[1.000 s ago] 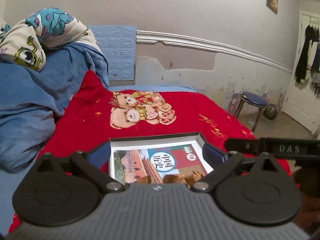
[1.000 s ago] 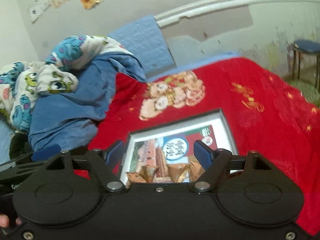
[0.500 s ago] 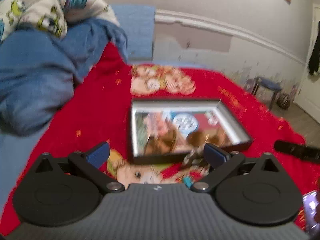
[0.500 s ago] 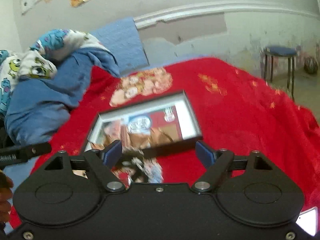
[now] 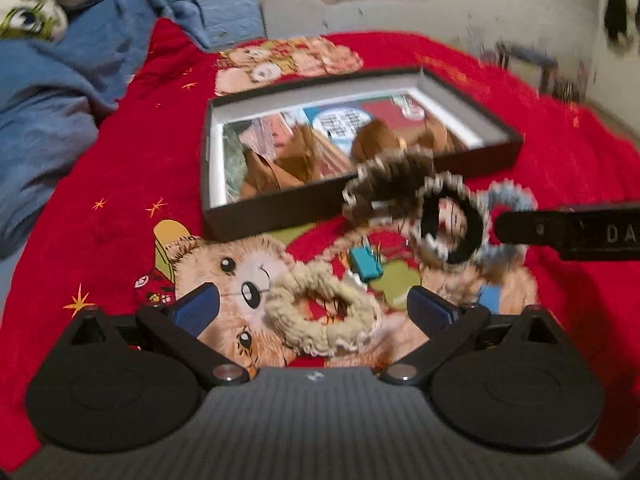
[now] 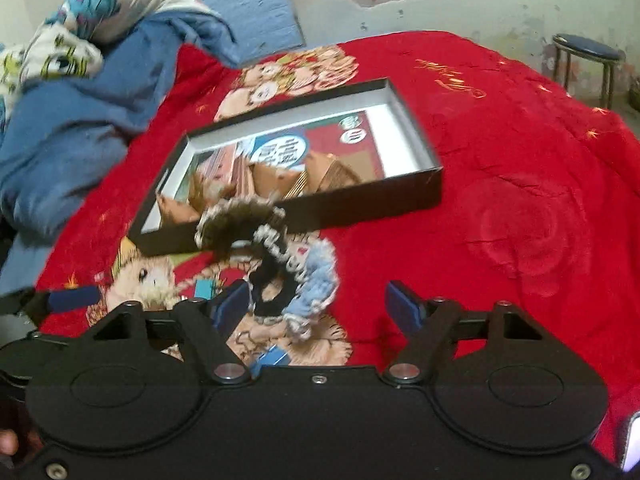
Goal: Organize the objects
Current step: 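Move both open tools back to the pile of crocheted scrunchies, then grasp the cream scrunchie with the left tool while the right tool grasps the light blue scrunchie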
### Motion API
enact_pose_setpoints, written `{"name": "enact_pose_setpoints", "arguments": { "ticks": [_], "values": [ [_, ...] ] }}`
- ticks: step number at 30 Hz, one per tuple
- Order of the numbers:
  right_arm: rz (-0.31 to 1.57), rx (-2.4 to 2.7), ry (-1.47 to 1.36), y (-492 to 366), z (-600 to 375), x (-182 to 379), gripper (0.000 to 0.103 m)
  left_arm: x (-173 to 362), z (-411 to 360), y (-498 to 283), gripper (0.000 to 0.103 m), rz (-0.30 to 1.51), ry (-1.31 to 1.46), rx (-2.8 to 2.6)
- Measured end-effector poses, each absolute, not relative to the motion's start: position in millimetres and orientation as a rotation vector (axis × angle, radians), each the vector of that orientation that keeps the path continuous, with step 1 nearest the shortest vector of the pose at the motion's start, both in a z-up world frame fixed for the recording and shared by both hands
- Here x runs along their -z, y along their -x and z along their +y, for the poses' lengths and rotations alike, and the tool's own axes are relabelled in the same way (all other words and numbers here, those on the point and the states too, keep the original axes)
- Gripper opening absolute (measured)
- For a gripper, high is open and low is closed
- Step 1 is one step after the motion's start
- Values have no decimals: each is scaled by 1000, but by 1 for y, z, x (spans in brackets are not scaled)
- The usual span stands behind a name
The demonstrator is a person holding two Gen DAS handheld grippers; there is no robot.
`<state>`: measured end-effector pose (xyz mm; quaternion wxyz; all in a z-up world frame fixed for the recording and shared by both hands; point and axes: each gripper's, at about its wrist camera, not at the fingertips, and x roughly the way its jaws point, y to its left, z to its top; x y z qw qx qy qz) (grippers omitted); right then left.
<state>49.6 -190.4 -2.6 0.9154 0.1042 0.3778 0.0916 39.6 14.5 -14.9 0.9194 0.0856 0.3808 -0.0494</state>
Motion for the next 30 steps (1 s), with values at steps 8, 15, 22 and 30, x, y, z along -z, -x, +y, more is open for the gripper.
{"name": "enact_pose_setpoints", "arguments": {
  "ticks": [8, 15, 22, 30],
  "values": [
    [847, -147, -317, -53, -195, 18, 62, 24, 30, -53, 99, 835, -28, 37],
    [862, -94, -397, -60, -210, 23, 58, 36, 32, -64, 89, 892, 17, 43],
    [840, -107, -450, -65, -213, 26, 46, 40, 24, -67, 73, 885, -9, 43],
    [835, -100, -500, -68, -213, 33, 15, 36, 27, -67, 36, 859, -13, 7]
  ]
}}
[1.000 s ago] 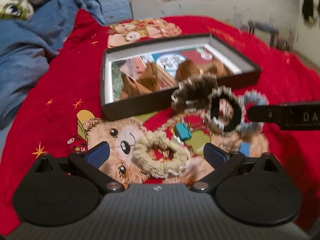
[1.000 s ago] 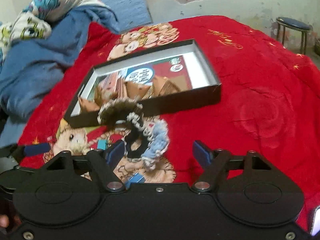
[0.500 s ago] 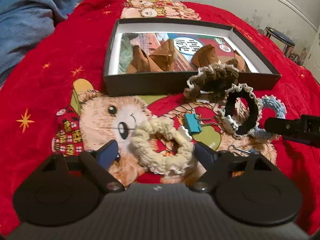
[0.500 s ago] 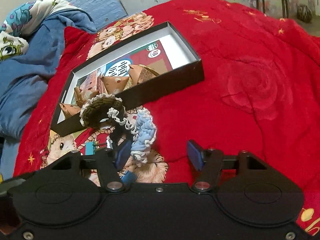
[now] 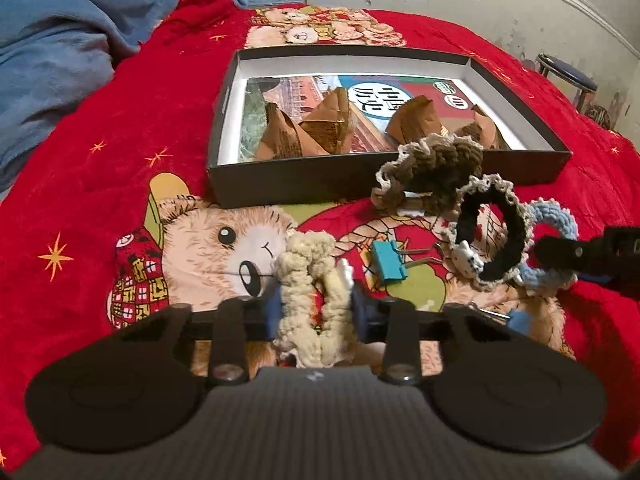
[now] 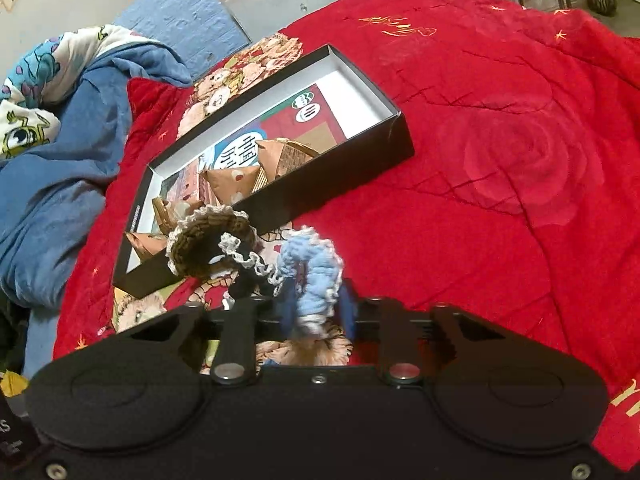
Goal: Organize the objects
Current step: 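Grasp the cream scrunchie with the left tool while the right tool grasps the light blue scrunchie, then lift and carry both held scrunchies up and over the black box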
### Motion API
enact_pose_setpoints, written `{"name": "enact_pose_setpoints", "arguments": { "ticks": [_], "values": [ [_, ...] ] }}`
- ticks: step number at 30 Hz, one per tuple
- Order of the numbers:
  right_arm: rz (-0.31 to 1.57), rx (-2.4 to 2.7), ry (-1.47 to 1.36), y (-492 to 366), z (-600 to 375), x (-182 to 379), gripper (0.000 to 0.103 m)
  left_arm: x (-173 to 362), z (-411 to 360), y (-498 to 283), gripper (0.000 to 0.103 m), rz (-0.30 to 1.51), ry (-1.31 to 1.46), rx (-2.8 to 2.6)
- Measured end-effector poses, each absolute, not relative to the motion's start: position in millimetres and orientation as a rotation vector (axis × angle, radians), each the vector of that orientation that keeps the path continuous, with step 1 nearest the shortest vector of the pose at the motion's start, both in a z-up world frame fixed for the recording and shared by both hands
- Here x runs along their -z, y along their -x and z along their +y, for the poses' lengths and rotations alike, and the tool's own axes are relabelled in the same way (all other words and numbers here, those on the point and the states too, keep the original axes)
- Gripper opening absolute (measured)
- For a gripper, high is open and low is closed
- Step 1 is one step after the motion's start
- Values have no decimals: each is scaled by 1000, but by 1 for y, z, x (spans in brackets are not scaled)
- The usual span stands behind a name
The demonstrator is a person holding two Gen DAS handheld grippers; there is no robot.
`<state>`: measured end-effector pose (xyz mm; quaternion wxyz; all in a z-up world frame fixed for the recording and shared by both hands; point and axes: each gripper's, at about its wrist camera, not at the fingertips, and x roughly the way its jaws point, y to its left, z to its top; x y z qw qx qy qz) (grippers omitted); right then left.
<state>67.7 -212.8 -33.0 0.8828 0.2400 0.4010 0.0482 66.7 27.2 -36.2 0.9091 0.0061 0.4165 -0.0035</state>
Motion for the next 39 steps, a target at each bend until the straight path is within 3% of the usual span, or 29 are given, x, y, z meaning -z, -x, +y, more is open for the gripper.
{"name": "enact_pose_setpoints", "arguments": {
  "ticks": [13, 39],
  "values": [
    [739, -84, -409, -59, -202, 19, 12, 35, 21, -64, 21, 839, -47, 4],
    [584, -128, -431, -48, -209, -6, 12, 28, 26, -65, 23, 808, -22, -66]
  ]
}}
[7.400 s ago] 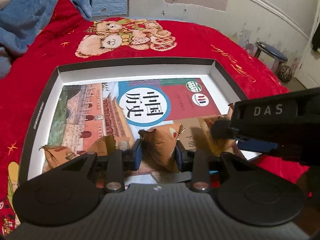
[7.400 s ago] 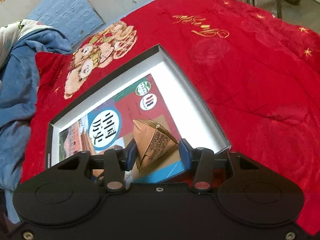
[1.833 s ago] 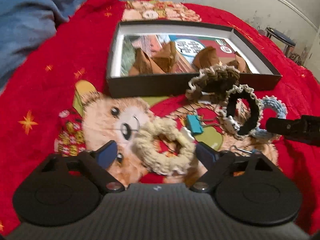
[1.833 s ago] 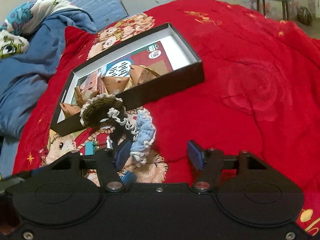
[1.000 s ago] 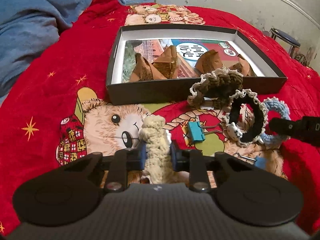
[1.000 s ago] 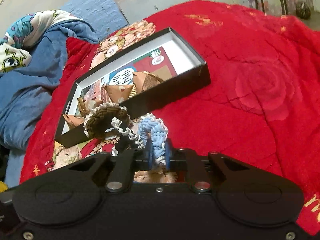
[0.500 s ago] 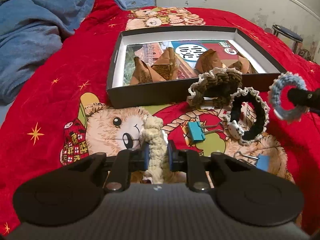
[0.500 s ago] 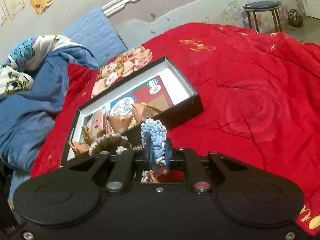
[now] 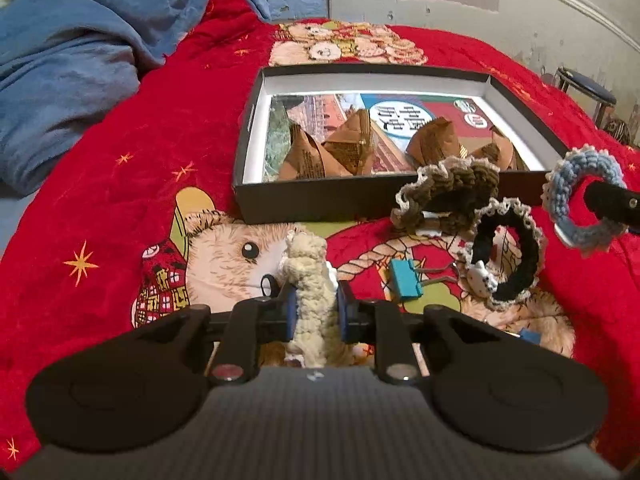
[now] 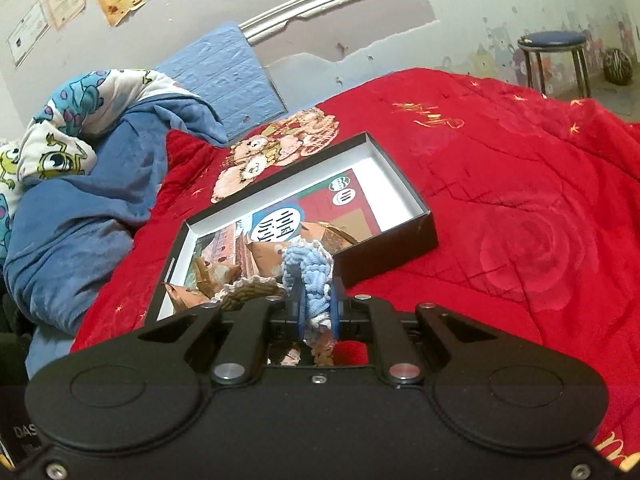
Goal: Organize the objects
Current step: 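Lift and carry both held scrunchies up and over the black box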
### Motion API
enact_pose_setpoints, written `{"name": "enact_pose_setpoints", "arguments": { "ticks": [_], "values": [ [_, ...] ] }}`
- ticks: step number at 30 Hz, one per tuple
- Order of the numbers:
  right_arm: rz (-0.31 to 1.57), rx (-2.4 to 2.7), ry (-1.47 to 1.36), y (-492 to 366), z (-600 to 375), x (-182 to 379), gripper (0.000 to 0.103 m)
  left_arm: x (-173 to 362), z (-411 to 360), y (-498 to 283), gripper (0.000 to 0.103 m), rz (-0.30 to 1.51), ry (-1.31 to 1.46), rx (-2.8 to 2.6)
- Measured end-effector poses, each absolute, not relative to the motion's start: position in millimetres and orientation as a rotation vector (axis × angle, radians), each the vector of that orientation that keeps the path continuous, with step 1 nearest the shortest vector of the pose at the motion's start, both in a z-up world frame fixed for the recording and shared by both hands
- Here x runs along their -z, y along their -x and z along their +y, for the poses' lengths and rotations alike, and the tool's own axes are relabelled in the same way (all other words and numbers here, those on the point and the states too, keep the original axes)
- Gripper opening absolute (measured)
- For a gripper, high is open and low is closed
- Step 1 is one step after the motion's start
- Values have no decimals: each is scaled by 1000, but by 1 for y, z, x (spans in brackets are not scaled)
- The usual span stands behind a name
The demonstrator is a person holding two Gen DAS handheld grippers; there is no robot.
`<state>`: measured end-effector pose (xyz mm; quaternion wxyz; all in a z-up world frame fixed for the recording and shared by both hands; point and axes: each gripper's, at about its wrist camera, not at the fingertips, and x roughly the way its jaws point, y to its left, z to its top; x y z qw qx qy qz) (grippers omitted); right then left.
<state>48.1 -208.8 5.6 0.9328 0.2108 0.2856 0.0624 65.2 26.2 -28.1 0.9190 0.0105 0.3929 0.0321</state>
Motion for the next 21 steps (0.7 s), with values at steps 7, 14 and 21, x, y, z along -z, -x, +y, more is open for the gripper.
{"name": "enact_pose_setpoints", "arguments": {
  "ticks": [7, 14, 21],
  "values": [
    [567, -170, -440, -47, -207, -8, 12, 18, 27, -60, 23, 738, 6, -40],
    [560, -197, -459, -47, -206, -10, 12, 9, 22, -54, 23, 660, 2, 1],
    [552, -211, -489, -49, -210, -12, 12, 0, 19, -48, 23, 599, 18, 33]
  ]
}}
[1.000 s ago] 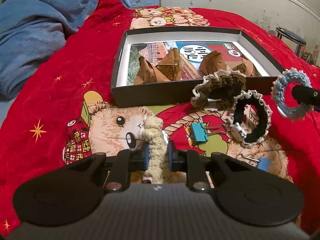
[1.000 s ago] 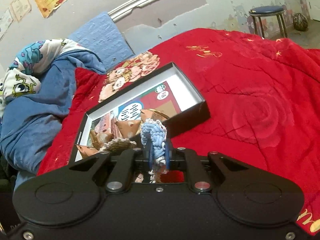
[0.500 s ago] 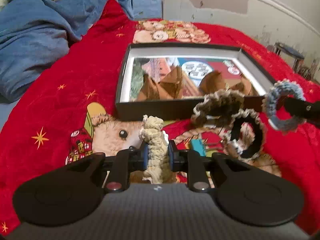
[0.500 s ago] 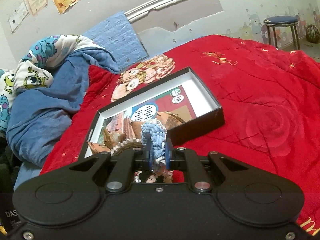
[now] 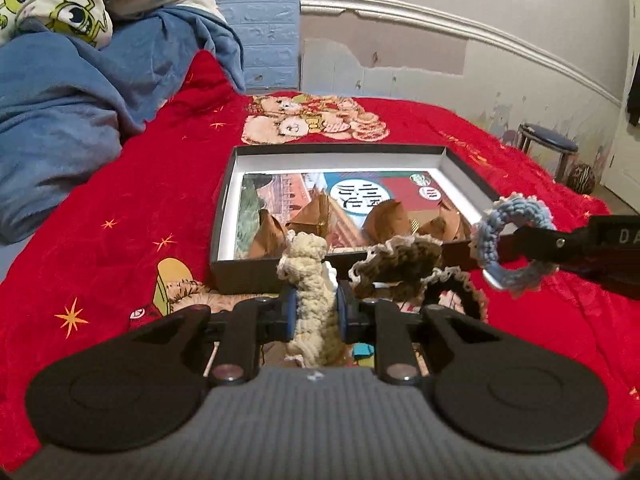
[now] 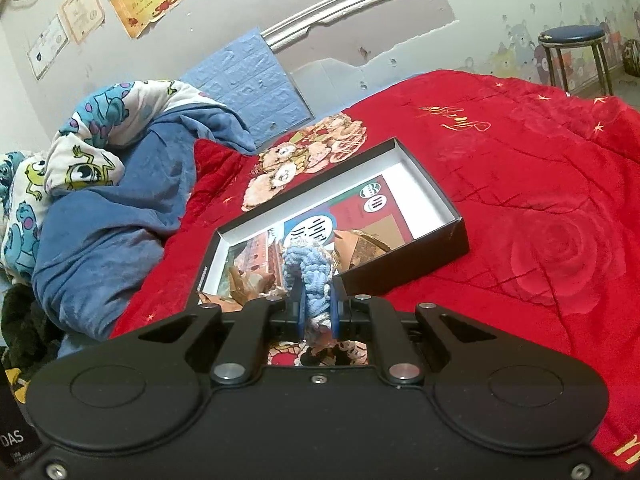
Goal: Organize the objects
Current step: 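Lift and carry both held scrunchies up and over the black box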
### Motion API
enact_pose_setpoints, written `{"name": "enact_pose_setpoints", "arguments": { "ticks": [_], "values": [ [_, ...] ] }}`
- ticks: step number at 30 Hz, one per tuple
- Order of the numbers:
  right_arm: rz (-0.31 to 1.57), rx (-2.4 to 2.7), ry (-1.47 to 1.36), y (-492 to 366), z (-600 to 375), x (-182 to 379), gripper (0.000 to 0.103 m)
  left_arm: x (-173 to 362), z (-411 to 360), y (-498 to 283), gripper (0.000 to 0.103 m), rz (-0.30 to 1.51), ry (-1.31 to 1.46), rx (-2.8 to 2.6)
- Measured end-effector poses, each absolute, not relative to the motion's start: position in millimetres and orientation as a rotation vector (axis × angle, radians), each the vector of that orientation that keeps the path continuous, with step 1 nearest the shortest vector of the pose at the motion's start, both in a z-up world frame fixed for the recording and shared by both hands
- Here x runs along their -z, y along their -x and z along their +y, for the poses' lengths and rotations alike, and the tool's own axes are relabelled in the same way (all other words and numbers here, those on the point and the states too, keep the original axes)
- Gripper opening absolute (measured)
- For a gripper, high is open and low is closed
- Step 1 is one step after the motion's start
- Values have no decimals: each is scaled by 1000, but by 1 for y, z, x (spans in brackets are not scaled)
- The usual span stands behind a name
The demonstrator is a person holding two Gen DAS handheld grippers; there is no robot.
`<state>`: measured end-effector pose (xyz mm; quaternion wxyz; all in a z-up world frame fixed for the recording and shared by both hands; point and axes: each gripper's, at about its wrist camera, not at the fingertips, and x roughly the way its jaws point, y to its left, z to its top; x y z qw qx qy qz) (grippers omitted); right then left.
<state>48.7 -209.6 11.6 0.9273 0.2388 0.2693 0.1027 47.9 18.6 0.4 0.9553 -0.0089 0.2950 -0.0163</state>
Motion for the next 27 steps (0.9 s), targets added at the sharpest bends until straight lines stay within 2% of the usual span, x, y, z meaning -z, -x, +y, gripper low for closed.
{"name": "enact_pose_setpoints", "arguments": {
  "ticks": [27],
  "values": [
    [440, -306, -597, -70, -216, -43, 12, -40, 46, -68, 24, 490, 120, 10]
  ]
}}
